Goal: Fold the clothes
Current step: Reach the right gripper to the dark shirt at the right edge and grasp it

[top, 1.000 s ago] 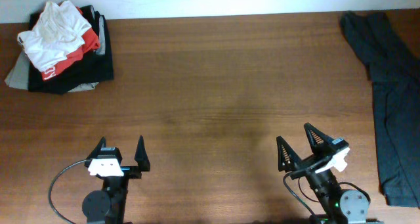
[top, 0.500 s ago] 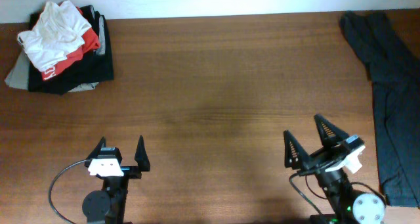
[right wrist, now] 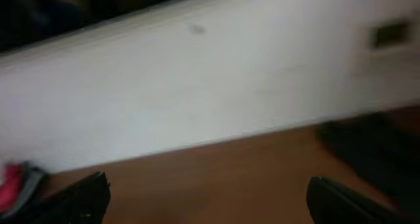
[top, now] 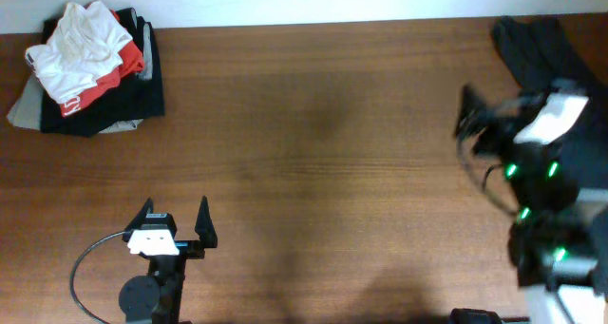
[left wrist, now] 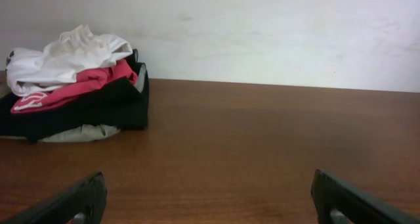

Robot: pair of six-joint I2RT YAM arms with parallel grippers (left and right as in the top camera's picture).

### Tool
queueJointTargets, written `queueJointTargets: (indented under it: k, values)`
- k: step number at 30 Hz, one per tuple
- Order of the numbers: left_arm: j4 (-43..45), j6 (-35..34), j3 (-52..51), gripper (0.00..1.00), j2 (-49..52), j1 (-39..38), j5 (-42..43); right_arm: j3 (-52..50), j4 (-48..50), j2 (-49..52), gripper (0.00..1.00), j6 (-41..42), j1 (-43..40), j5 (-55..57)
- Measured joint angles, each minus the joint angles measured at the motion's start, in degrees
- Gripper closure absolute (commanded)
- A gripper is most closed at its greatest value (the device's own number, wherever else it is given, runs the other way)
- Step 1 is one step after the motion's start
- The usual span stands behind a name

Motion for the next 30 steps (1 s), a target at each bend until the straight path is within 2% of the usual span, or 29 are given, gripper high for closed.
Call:
queueJointTargets:
  k: [3,7,10,14,17,20,22,25,30]
  values:
    - [0.0,0.0,0.0,0.01,0.0,0.0,0.0,7.4,-2.1,6.9,0.01,-0.4,-7.2,1.5]
    - [0.0,0.0,0.0,0.01,0.0,0.0,0.0,11.2,-1.7,11.8,0.01,-0.6,-16.6,3.8]
    - [0.0,0.0,0.0,0.01,0.0,0.0,0.0,13.3,-1.9,18.7,0.01,-0.9,-24.2,4.4]
    - [0.0,0.0,0.0,0.01,0.0,0.0,0.0,16.6,-3.6,31.0,0.00,-2.6,-30.0,3.0]
    - [0.0,0.0,0.0,0.01,0.0,0.0,0.0,22.6,-9.7,40.9,0.01,-4.7,-31.6,3.1]
    - [0.0,0.0,0.0,0.01,0.0,0.0,0.0,36.2,-17.2,52.3,0.01,-7.9,-31.8,8.2]
    - [0.0,0.0,0.0,0.01,0.0,0.0,0.0,41.3,-19.9,56.6,0.01,-9.3,-31.8,11.4]
    - [0.0,0.0,0.0,0.01,0.0,0.0,0.0,47.2,-20.5,62.3,0.01,-11.9,-31.8,16.5]
    - [0.0,0.0,0.0,0.01,0.0,0.0,0.0,48.7,-18.1,69.3,0.01,-13.7,-32.4,21.5]
